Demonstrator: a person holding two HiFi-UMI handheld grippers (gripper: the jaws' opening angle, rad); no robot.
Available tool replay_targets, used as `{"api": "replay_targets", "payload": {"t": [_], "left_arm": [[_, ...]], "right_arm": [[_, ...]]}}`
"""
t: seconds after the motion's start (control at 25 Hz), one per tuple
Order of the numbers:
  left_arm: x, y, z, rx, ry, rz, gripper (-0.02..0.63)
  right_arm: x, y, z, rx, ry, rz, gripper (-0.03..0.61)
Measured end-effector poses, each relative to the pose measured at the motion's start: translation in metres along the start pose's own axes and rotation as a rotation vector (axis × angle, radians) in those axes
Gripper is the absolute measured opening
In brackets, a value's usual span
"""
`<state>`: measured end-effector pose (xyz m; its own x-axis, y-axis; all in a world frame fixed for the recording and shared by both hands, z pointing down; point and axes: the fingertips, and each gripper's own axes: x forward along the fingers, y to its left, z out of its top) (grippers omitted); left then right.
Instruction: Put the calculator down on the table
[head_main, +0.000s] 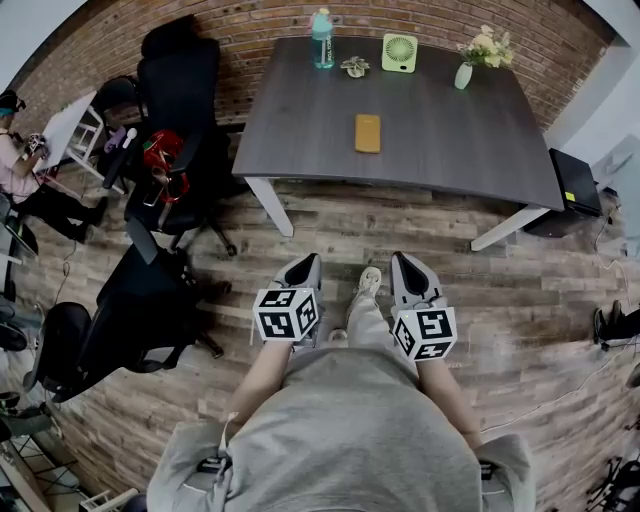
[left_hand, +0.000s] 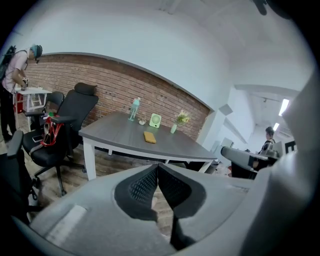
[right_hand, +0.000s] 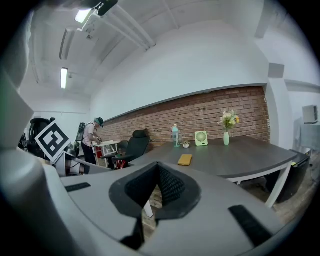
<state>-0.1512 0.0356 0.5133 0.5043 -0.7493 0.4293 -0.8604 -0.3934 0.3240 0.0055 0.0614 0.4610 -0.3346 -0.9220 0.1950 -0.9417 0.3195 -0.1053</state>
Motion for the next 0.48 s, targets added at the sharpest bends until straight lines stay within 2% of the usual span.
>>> {"api": "replay_targets", "payload": {"t": [0.48], "left_arm": [[0.0001,-0.0022,0.0035,0.017,-0.001,0.0,0.021]], "right_arm": [[0.0039,-0.005,-0.002,0.039,-0.005,-0.003,0.002]]}}
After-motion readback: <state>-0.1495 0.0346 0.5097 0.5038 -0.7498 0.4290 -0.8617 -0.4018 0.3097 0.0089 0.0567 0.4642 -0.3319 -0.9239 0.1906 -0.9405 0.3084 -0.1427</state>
